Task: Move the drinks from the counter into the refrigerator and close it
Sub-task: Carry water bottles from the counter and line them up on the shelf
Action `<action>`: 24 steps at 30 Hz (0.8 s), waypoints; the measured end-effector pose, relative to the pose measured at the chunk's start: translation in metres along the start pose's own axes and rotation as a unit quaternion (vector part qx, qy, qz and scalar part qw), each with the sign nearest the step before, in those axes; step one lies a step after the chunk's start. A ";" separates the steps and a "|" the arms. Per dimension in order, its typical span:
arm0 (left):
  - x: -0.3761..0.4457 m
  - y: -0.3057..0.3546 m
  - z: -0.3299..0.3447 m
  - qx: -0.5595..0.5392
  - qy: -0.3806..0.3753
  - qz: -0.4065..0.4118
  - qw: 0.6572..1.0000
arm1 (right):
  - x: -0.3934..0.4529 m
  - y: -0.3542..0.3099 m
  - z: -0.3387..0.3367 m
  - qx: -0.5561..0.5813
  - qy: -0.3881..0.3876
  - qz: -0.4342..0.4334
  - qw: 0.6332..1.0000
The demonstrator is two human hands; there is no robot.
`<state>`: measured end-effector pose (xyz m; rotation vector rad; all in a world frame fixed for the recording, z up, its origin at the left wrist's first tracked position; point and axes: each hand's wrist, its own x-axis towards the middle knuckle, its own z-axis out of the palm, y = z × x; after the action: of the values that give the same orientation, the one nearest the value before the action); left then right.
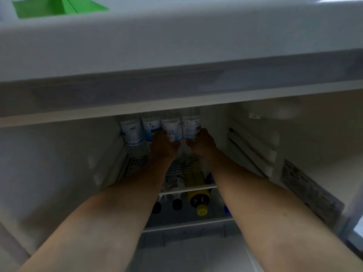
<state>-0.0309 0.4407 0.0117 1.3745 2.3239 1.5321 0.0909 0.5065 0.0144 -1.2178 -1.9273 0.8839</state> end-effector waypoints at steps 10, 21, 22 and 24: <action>-0.013 -0.004 0.000 0.042 -0.017 -0.002 0.999 | -0.022 0.007 0.004 0.042 0.009 0.009 0.999; -0.070 0.002 -0.024 0.006 0.017 0.052 0.998 | -0.084 -0.003 -0.010 0.070 0.085 0.018 0.994; -0.081 0.004 -0.028 -0.009 0.024 0.067 0.997 | -0.095 -0.005 -0.012 0.068 0.094 0.012 0.993; -0.106 0.012 -0.036 -0.028 0.045 0.081 0.995 | -0.122 -0.005 -0.019 0.061 0.106 0.001 0.992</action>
<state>0.0241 0.3439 -0.0042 1.5461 2.2479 1.7229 0.1440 0.3957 0.0057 -1.1898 -1.6797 0.8262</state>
